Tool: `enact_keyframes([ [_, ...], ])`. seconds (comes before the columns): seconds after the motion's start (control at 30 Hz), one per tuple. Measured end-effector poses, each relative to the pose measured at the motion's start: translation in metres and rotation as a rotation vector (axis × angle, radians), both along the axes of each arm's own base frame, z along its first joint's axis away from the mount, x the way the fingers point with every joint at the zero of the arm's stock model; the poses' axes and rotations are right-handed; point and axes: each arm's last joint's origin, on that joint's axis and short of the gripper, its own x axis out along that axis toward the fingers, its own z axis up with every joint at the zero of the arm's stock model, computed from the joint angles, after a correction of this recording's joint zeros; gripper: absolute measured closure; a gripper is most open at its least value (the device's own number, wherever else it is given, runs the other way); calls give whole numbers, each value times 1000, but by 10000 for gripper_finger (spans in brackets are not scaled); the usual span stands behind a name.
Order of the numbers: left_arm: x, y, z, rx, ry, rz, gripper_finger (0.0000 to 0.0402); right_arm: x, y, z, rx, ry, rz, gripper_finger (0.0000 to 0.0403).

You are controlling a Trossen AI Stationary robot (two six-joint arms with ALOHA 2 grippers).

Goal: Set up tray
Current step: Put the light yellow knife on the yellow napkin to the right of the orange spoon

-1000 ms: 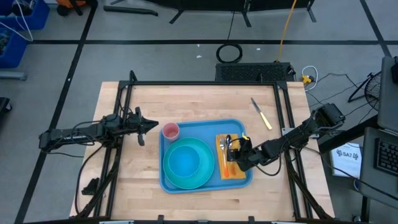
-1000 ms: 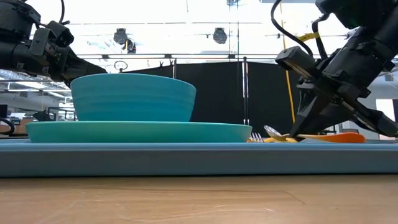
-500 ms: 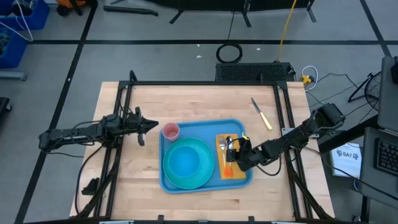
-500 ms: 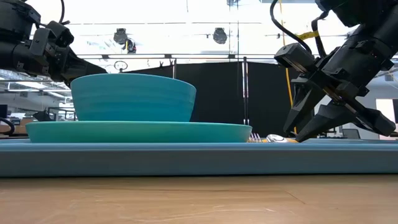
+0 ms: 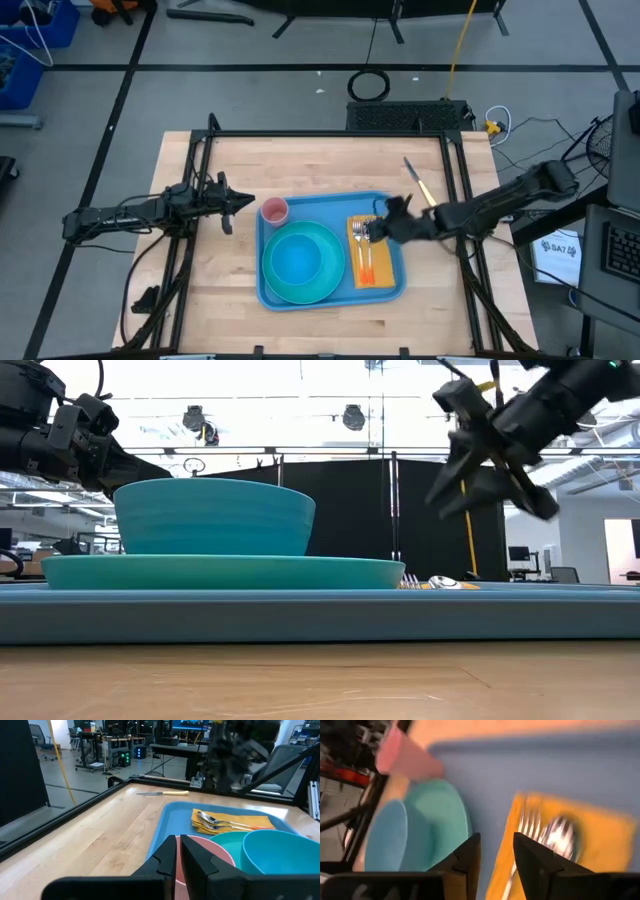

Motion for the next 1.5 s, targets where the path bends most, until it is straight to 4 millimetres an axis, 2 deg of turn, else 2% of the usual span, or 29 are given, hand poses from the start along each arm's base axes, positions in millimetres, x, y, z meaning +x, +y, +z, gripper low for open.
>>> enact_keyframes([
  [0.07, 0, 0, 0, 0, 0, 0, 376, -8, -14, 12, -56, 7, 8, 299],
  [0.17, 0, 0, 0, 0, 0, 0, 376, -31, -36, 22, -95, 117, 14, 306],
  [0.4, 0, 0, 0, 0, 0, 0, 376, -97, -76, 21, -6, 535, -68, 322],
  [0.5, 0, 0, 0, 0, 0, 0, 376, -113, -86, 19, 17, 670, -111, 323],
  [0.67, 0, 0, 0, 0, 0, 0, 376, -109, -100, 13, 1, 740, -81, 316],
  [0.97, 0, 0, 0, 0, 0, 0, 376, -98, -128, -9, 15, 913, -57, 265],
  [1.13, 0, 0, 0, 0, 0, 0, 376, -95, -140, -27, 22, 892, -53, 260],
  [1.3, 0, 0, 0, 0, 0, 0, 376, -98, -145, -48, 71, 814, -45, 267],
  [1.5, 0, 0, 0, 0, 0, 0, 376, -103, -145, -52, 73, 820, -40, 267],
])
